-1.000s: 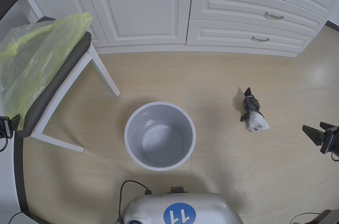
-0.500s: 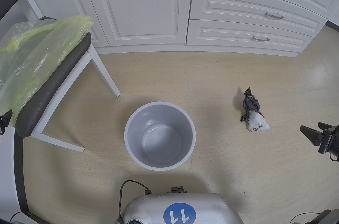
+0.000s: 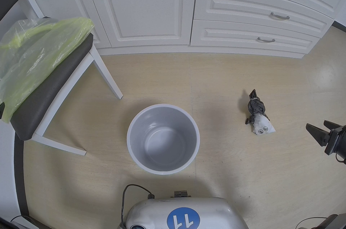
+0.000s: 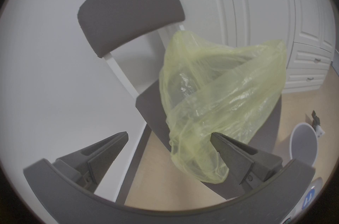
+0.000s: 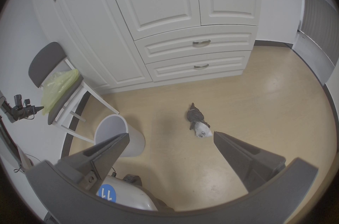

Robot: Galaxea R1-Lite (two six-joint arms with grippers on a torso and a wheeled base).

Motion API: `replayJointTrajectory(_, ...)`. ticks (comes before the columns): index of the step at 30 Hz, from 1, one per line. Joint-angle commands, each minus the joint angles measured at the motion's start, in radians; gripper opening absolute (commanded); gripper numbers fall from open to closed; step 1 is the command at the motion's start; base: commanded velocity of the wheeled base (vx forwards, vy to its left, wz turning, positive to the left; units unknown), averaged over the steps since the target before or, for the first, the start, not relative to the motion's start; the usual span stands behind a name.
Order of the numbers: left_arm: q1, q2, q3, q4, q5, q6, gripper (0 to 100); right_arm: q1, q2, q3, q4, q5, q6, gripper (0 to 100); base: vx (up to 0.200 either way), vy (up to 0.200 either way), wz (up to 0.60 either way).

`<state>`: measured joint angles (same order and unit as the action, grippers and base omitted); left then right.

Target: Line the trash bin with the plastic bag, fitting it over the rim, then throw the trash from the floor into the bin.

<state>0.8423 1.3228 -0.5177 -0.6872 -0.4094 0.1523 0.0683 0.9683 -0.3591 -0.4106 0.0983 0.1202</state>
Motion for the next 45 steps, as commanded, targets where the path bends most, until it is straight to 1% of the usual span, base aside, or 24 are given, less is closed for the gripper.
replayJointTrajectory(1, 0.046, 0.075, -0.022, -0.051, -0.005, -0.020, 100, 0.031, -0.023, 0.014, -0.022, 0.000, -0.001, 100, 0.000, 0.000, 0.00)
replayJointTrajectory(3, 0.050, 0.078, -0.022, -0.063, -0.008, -0.020, 100, 0.031, -0.022, 0.014, -0.022, 0.000, -0.001, 100, 0.000, 0.000, 0.00)
replayJointTrajectory(4, 0.054, 0.082, -0.008, -0.092, -0.037, -0.020, 100, 0.033, -0.011, 0.012, -0.027, 0.000, 0.001, 100, 0.000, 0.000, 0.00)
replayJointTrajectory(6, 0.054, 0.076, 0.010, -0.107, -0.080, -0.020, 100, 0.033, -0.006, 0.012, -0.027, 0.000, 0.003, 100, 0.000, 0.000, 0.00)
replayJointTrajectory(10, 0.041, 0.064, 0.044, -0.110, -0.121, -0.013, 100, 0.033, -0.003, 0.012, -0.027, 0.000, 0.003, 100, 0.000, 0.000, 0.00)
replayJointTrajectory(13, 0.020, 0.075, 0.053, -0.110, -0.117, -0.008, 100, 0.034, -0.006, 0.014, -0.027, 0.000, 0.001, 100, 0.000, 0.000, 0.00)
replayJointTrajectory(17, 0.020, 0.090, 0.047, -0.110, -0.114, -0.008, 100, 0.034, -0.008, 0.012, -0.027, 0.000, 0.001, 100, 0.000, 0.000, 0.00)
replayJointTrajectory(29, 0.060, 0.110, 0.016, -0.110, -0.118, -0.022, 100, 0.042, -0.019, 0.014, -0.028, 0.000, 0.001, 100, 0.000, 0.000, 0.00)
replayJointTrajectory(34, 0.061, 0.112, -0.004, -0.110, -0.118, -0.077, 100, 0.053, -0.020, 0.016, -0.028, 0.000, 0.001, 100, 0.000, 0.000, 0.00)
replayJointTrajectory(38, 0.064, 0.133, -0.018, -0.112, -0.118, -0.089, 100, 0.053, -0.020, 0.016, -0.028, 0.000, 0.001, 100, 0.000, 0.000, 0.00)
replayJointTrajectory(41, 0.066, 0.148, -0.013, -0.140, -0.118, -0.089, 100, 0.053, -0.022, 0.014, -0.028, 0.000, 0.001, 100, 0.000, 0.000, 0.00)
replayJointTrajectory(45, 0.066, 0.177, 0.005, -0.219, -0.118, -0.089, 100, 0.053, -0.023, 0.014, -0.028, 0.000, 0.001, 100, 0.000, 0.000, 0.00)
